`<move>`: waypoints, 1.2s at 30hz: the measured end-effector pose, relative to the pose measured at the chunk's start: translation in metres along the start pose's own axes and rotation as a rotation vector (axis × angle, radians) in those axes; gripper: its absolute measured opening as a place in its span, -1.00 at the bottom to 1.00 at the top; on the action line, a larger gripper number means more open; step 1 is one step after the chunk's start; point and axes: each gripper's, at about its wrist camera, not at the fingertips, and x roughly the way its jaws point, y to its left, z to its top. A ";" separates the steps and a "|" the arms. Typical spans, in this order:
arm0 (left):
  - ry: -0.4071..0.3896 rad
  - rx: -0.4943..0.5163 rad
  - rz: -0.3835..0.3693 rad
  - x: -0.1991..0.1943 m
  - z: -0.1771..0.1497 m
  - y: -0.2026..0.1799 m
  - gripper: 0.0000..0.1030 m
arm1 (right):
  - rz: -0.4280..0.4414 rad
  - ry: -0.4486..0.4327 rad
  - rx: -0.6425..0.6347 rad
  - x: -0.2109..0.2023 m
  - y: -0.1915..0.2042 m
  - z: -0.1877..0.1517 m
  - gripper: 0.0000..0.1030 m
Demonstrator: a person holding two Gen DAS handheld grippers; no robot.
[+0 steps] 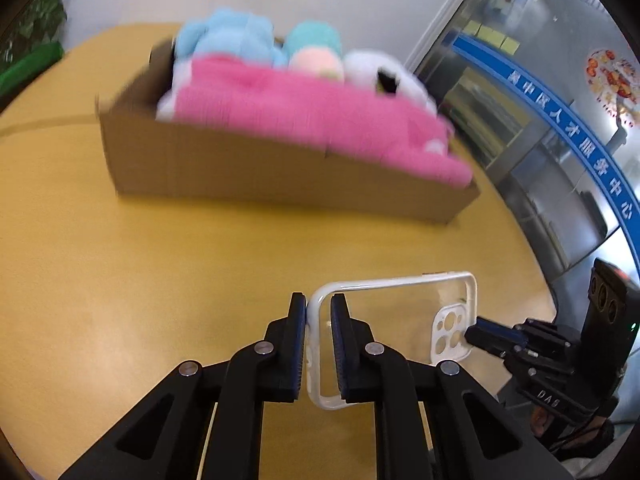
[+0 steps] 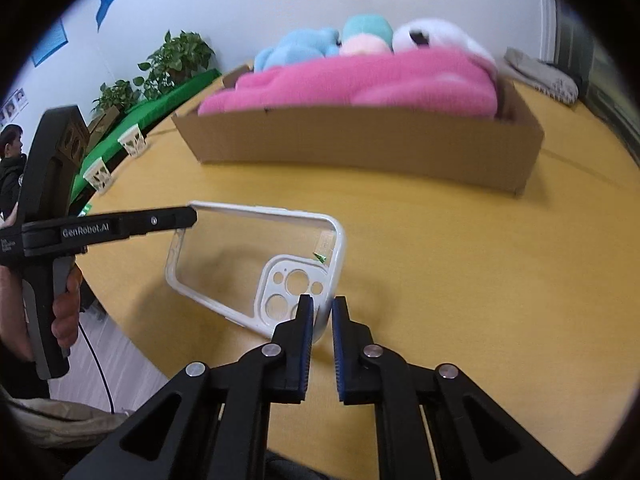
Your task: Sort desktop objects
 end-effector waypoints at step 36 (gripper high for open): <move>-0.165 0.099 -0.032 0.026 0.197 0.025 0.92 | -0.026 -0.169 0.043 0.050 -0.074 0.188 0.50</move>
